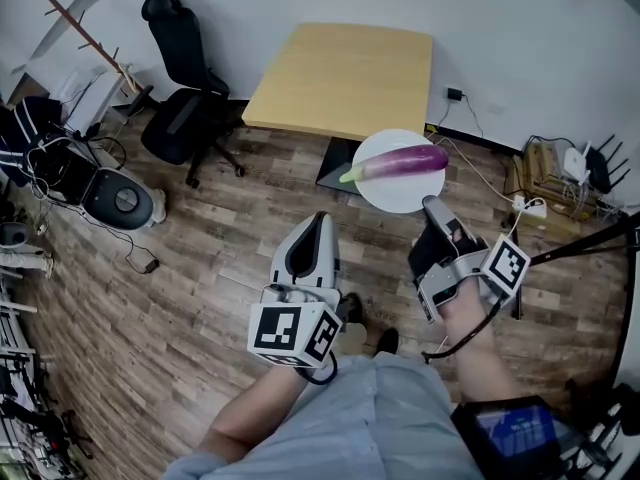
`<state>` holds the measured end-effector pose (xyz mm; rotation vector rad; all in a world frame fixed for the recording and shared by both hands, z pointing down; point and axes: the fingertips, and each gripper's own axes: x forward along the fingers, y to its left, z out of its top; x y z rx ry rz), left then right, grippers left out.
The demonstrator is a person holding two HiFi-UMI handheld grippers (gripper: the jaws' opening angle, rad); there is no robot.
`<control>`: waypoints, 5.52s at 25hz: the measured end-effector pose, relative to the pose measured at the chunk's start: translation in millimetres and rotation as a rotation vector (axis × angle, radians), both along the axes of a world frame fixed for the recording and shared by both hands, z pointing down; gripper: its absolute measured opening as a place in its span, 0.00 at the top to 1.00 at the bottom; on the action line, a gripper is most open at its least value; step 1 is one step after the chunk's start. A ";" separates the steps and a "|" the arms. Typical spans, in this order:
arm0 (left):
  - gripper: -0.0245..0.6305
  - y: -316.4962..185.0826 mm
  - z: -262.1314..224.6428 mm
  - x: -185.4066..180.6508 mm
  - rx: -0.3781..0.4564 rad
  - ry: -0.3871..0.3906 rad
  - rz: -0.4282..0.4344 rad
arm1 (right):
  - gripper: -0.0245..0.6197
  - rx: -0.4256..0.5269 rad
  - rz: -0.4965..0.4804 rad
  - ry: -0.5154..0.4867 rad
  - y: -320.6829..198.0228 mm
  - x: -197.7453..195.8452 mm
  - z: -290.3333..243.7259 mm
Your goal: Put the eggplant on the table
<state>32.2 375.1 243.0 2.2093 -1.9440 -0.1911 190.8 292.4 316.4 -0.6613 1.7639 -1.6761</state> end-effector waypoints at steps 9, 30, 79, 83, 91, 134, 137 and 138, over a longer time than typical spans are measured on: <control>0.95 -44.2 12.8 -28.5 -0.005 -0.004 0.042 | 0.95 -0.002 0.038 -0.008 -36.8 -25.9 12.4; 0.95 -117.0 2.2 -77.6 0.024 -0.004 0.117 | 0.95 0.032 0.097 -0.009 -101.2 -78.2 -1.1; 0.95 -380.5 22.5 -41.3 -0.009 -0.013 0.056 | 0.95 -0.051 0.022 -0.009 -366.6 -52.6 35.6; 0.95 -393.6 20.8 -38.2 0.002 -0.005 0.051 | 0.95 -0.039 0.017 0.002 -384.7 -49.5 31.6; 0.95 -430.4 25.8 -53.7 0.002 0.025 0.044 | 0.95 -0.056 0.004 0.036 -418.7 -64.5 38.1; 0.95 -591.0 54.9 -207.2 -0.064 0.006 0.154 | 0.95 -0.079 0.081 0.008 -567.3 -225.0 68.3; 0.95 -594.8 58.3 -212.3 -0.068 0.007 0.154 | 0.95 -0.087 0.077 0.012 -573.1 -230.6 73.9; 0.95 -594.1 58.7 -212.9 -0.069 0.005 0.154 | 0.95 -0.087 0.077 0.012 -573.5 -231.1 74.5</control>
